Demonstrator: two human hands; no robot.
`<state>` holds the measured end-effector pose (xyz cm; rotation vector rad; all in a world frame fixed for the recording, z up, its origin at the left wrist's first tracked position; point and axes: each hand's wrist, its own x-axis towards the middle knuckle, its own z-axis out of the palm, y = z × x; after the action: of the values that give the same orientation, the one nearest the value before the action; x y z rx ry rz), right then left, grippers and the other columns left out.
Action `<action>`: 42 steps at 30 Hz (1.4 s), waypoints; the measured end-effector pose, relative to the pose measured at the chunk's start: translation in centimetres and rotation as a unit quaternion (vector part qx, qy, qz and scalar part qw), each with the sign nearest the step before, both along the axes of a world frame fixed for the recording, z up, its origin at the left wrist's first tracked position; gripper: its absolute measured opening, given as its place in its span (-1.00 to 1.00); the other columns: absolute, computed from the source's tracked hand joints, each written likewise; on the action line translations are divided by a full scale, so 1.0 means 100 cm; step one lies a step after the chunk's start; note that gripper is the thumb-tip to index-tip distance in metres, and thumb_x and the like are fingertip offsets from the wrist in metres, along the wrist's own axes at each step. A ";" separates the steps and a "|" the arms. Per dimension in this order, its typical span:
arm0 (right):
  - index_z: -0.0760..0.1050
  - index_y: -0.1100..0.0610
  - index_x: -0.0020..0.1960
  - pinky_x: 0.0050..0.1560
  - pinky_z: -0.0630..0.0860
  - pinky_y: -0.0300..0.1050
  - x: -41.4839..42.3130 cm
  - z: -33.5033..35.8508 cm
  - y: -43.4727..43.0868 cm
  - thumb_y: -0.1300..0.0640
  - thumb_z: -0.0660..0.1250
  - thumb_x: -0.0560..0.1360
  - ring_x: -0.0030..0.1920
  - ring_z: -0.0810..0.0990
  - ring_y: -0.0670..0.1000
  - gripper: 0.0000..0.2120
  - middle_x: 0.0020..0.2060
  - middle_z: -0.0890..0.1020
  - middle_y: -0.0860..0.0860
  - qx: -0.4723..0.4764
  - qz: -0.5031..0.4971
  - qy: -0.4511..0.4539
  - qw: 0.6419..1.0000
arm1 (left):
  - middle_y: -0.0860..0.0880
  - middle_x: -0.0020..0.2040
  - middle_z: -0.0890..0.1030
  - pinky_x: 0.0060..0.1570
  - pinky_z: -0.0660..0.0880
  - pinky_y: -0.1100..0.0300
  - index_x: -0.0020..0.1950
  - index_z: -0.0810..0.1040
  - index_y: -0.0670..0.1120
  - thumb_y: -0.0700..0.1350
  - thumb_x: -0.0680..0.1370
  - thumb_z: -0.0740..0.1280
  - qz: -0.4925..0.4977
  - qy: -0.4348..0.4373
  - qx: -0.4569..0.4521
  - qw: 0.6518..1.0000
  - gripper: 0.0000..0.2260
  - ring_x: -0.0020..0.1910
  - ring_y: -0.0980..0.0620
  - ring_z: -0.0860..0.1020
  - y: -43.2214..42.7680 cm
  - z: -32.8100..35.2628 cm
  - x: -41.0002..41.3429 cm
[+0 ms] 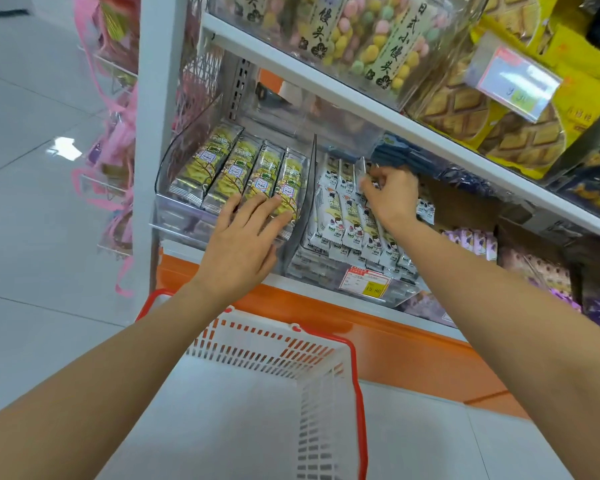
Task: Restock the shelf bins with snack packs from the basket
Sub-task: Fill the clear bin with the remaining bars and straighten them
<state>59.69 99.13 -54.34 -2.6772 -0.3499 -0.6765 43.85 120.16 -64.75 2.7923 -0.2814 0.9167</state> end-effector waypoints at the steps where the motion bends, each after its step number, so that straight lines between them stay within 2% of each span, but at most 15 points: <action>1: 0.68 0.16 0.07 -0.12 0.40 -0.08 0.003 -0.003 -0.001 -0.02 0.35 0.51 -0.24 0.42 0.04 -0.71 -0.32 0.45 -0.01 0.005 -0.003 -0.004 1.000 | -0.13 0.42 0.42 0.48 0.08 -0.18 0.40 0.44 -0.09 -0.05 0.55 0.11 -0.001 0.000 0.001 1.000 -0.57 0.43 -0.16 0.34 0.001 0.000 0.000; 5: 0.67 0.12 0.10 -0.01 0.47 0.06 0.009 -0.006 -0.006 -0.06 0.35 0.49 -0.11 0.49 0.13 -0.68 -0.24 0.50 0.04 0.019 -0.007 0.011 1.000 | -0.13 0.44 0.41 0.49 0.07 -0.18 0.41 0.43 -0.09 -0.06 0.55 0.11 -0.001 0.004 0.010 1.000 -0.57 0.44 -0.17 0.33 0.000 -0.001 0.000; 7: 0.63 0.08 0.16 0.01 0.41 0.01 0.005 -0.004 -0.007 -0.08 0.35 0.50 0.03 0.50 0.20 -0.67 -0.11 0.58 0.13 0.019 -0.013 0.024 0.999 | -0.13 0.46 0.39 0.49 0.06 -0.19 0.43 0.40 -0.09 -0.06 0.56 0.10 -0.003 0.006 0.012 1.000 -0.56 0.47 -0.17 0.30 0.000 0.000 -0.002; 9: 0.57 0.07 0.21 0.02 0.34 -0.08 -0.008 -0.001 -0.007 -0.06 0.36 0.52 0.10 0.45 0.14 -0.68 0.00 0.56 0.13 0.028 -0.002 0.019 0.999 | -0.14 0.51 0.32 0.50 0.03 -0.19 0.48 0.36 -0.09 -0.06 0.56 0.10 0.000 0.001 0.018 1.000 -0.52 0.51 -0.17 0.23 -0.001 0.000 -0.004; 12: 0.54 0.08 0.20 0.04 0.37 -0.25 -0.048 0.001 -0.004 0.04 0.36 0.53 0.05 0.45 -0.01 -0.73 -0.01 0.50 0.03 0.110 0.077 0.000 0.991 | -0.15 0.54 0.25 0.50 0.03 -0.19 0.52 0.31 -0.12 -0.07 0.54 0.13 0.010 -0.022 0.014 1.000 -0.48 0.54 -0.16 0.15 -0.003 -0.002 -0.014; 14: 0.54 0.08 0.18 -0.04 0.35 -0.40 -0.081 -0.001 -0.001 0.12 0.35 0.54 -0.04 0.46 -0.08 -0.78 -0.03 0.50 0.02 0.162 0.137 0.001 0.977 | -0.18 0.41 0.37 0.46 0.10 -0.16 0.41 0.41 -0.15 -0.11 0.50 0.16 0.003 -0.043 0.000 0.999 -0.53 0.44 -0.18 0.25 -0.007 -0.007 -0.024; 17: 0.55 0.10 0.13 -0.10 0.39 -0.36 -0.131 -0.018 -0.005 0.23 0.33 0.54 -0.13 0.48 -0.12 -0.83 -0.10 0.52 0.00 0.182 0.219 0.015 0.959 | -0.20 0.19 0.51 0.30 0.21 -0.09 0.19 0.48 -0.15 -0.12 0.47 0.19 -0.033 -0.052 0.034 0.998 -0.68 0.24 -0.17 0.37 -0.015 -0.027 -0.040; 19: 0.55 0.12 0.12 -0.11 0.39 -0.37 -0.161 -0.042 -0.011 0.24 0.33 0.55 -0.15 0.47 -0.17 -0.84 -0.13 0.52 -0.03 0.169 0.258 0.051 0.950 | -0.18 0.13 0.54 0.26 0.23 -0.06 0.14 0.50 -0.14 -0.11 0.44 0.32 -0.056 -0.020 0.067 0.996 -0.71 0.18 -0.15 0.40 -0.019 -0.046 -0.048; 21: 0.56 0.09 0.13 -0.11 0.40 -0.36 -0.185 -0.077 -0.021 0.21 0.34 0.55 -0.15 0.48 -0.17 -0.83 -0.13 0.52 -0.04 0.149 0.268 0.105 0.946 | -0.16 0.13 0.56 0.28 0.23 -0.06 0.13 0.52 -0.14 -0.11 0.39 0.44 -0.062 0.041 0.086 0.994 -0.65 0.17 -0.16 0.44 -0.021 -0.066 -0.054; 25: 0.56 0.06 0.16 -0.06 0.42 -0.34 -0.210 -0.161 -0.043 0.09 0.37 0.53 -0.13 0.51 -0.15 -0.79 -0.07 0.54 -0.08 0.103 0.257 0.238 0.931 | -0.17 0.32 0.52 0.41 0.24 -0.16 0.32 0.53 -0.11 -0.07 0.38 0.51 -0.025 0.179 0.093 0.979 -0.47 0.35 -0.21 0.42 -0.017 -0.104 -0.058; 29: 0.49 -0.02 0.26 -0.01 0.43 -0.25 -0.221 -0.237 -0.059 -0.03 0.35 0.55 -0.08 0.48 -0.15 -0.69 0.02 0.53 -0.09 -0.016 0.244 0.394 0.886 | -0.21 0.40 0.46 0.44 0.18 -0.19 0.46 0.42 -0.11 0.00 0.38 0.53 0.008 0.232 0.114 0.966 -0.31 0.42 -0.25 0.37 -0.008 -0.132 -0.055; 32: 0.46 -0.05 0.31 0.04 0.47 -0.17 -0.233 -0.282 -0.063 -0.07 0.33 0.56 -0.05 0.48 -0.13 -0.66 0.06 0.52 -0.06 -0.083 0.265 0.489 0.827 | -0.20 0.42 0.42 0.48 0.07 -0.19 0.52 0.32 -0.10 0.03 0.43 0.48 0.018 0.242 0.124 0.962 -0.29 0.45 -0.23 0.32 -0.002 -0.151 -0.050; 34: 0.44 -0.04 0.32 0.06 0.43 -0.16 -0.241 -0.308 -0.064 -0.06 0.31 0.57 -0.02 0.50 -0.08 -0.67 0.10 0.52 -0.03 -0.123 0.271 0.548 0.782 | -0.20 0.40 0.42 0.50 0.08 -0.23 0.52 0.31 -0.10 0.00 0.43 0.48 0.019 0.250 0.119 0.961 -0.30 0.44 -0.23 0.31 0.003 -0.165 -0.051; 38: 0.44 0.02 0.32 0.06 0.41 -0.13 -0.251 -0.352 -0.061 -0.01 0.29 0.58 0.09 0.55 0.06 -0.67 0.18 0.54 0.05 -0.187 0.275 0.629 0.703 | -0.23 0.40 0.41 0.47 0.13 -0.28 0.54 0.27 -0.09 -0.12 0.39 0.50 0.012 0.244 0.092 0.965 -0.25 0.44 -0.26 0.31 0.011 -0.187 -0.051; 42: 0.40 0.05 0.37 0.16 0.38 -0.12 -0.257 -0.375 -0.061 -0.02 0.24 0.61 0.23 0.48 0.10 -0.63 0.29 0.48 0.09 -0.213 0.253 0.683 0.651 | -0.26 0.39 0.41 0.47 0.13 -0.26 0.54 0.29 -0.09 -0.17 0.42 0.44 0.001 0.214 0.079 0.974 -0.30 0.43 -0.29 0.31 0.011 -0.196 -0.046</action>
<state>33.98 92.98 -91.81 -2.3802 -0.7556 1.7032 39.28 121.25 -84.36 3.0390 -0.2932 0.2823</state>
